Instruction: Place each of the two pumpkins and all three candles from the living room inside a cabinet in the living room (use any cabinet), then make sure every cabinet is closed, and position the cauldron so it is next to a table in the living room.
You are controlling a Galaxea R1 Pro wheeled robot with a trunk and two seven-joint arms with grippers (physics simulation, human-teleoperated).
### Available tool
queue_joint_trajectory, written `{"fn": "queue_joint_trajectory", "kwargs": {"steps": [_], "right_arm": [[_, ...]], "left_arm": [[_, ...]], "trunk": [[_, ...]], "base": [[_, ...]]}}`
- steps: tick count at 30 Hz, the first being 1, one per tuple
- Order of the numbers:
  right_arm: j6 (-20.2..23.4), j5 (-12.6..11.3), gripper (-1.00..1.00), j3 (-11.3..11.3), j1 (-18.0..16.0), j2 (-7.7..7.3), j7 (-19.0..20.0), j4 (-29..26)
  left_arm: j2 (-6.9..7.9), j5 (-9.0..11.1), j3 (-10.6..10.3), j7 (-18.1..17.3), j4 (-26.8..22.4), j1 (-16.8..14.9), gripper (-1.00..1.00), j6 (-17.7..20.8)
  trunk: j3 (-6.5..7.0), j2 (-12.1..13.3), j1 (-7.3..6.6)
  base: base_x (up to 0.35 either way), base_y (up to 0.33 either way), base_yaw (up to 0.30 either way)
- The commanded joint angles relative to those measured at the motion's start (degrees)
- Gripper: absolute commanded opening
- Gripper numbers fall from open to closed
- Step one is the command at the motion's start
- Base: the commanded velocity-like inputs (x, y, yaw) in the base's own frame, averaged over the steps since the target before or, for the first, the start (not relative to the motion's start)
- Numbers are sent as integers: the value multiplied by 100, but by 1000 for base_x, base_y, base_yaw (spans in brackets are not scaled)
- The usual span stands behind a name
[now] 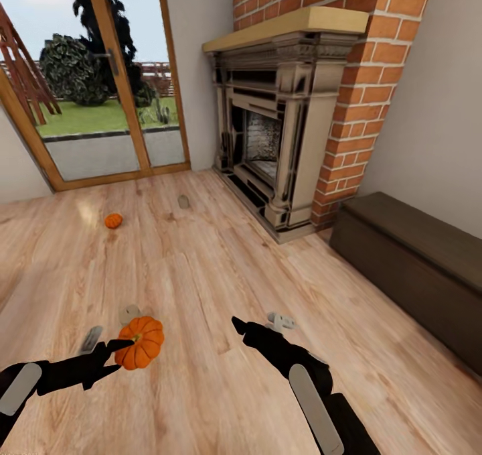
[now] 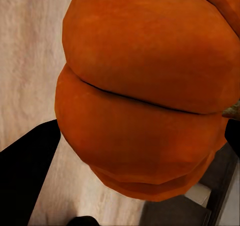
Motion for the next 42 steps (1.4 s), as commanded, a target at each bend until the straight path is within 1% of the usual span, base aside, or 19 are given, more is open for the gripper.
{"fn": "queue_joint_trajectory", "kwargs": {"steps": [1,4,15,16,18,19,20,21,24,30,39,42], "right_arm": [[0,0,100,0,0,0,-28,2],[0,0,100,7,0,0,-102,4],[0,11,100,17,0,-2,-118,22],[0,44,100,17,0,-1,-118,22],[-2,207,100,14,0,-1,-119,22],[-4,324,100,12,0,0,-119,22],[-7,498,100,11,0,4,-116,22],[-8,601,100,10,0,13,-113,22],[-9,685,100,9,0,42,-111,24],[-9,719,100,9,0,52,-110,38],[-9,720,100,9,0,52,-110,45],[-9,726,100,9,0,53,-110,53]], "left_arm": [[0,0,0,16,-2,0,-100,-2],[1,-7,0,21,-2,0,-100,-3],[1,-10,0,30,0,0,-100,-4],[1,-10,0,31,0,0,-100,-7],[1,-10,0,31,0,0,-100,-7],[1,-10,0,31,1,0,-100,-9],[4,-10,0,31,1,0,-100,-9],[7,-10,0,34,2,0,-100,-10],[9,-10,0,38,-1,0,-100,-11],[10,-11,0,39,0,0,-100,-11],[-6,-18,-8,48,1,0,-100,-11],[-7,-18,-9,48,2,0,-100,-13]], "trunk": [[-4,0,0],[-15,0,0],[-68,0,0],[-74,0,0],[-87,0,0],[-94,0,0],[-100,0,0],[-107,0,0],[-127,0,0],[-168,0,0],[-178,0,0],[-178,0,0]], "base": [[264,-222,280],[263,-233,280],[263,-235,263],[263,-227,237],[263,-223,236],[264,-210,235],[271,-180,227],[280,-151,220],[287,-129,215],[293,-111,205],[304,-77,33],[305,-82,149]]}}
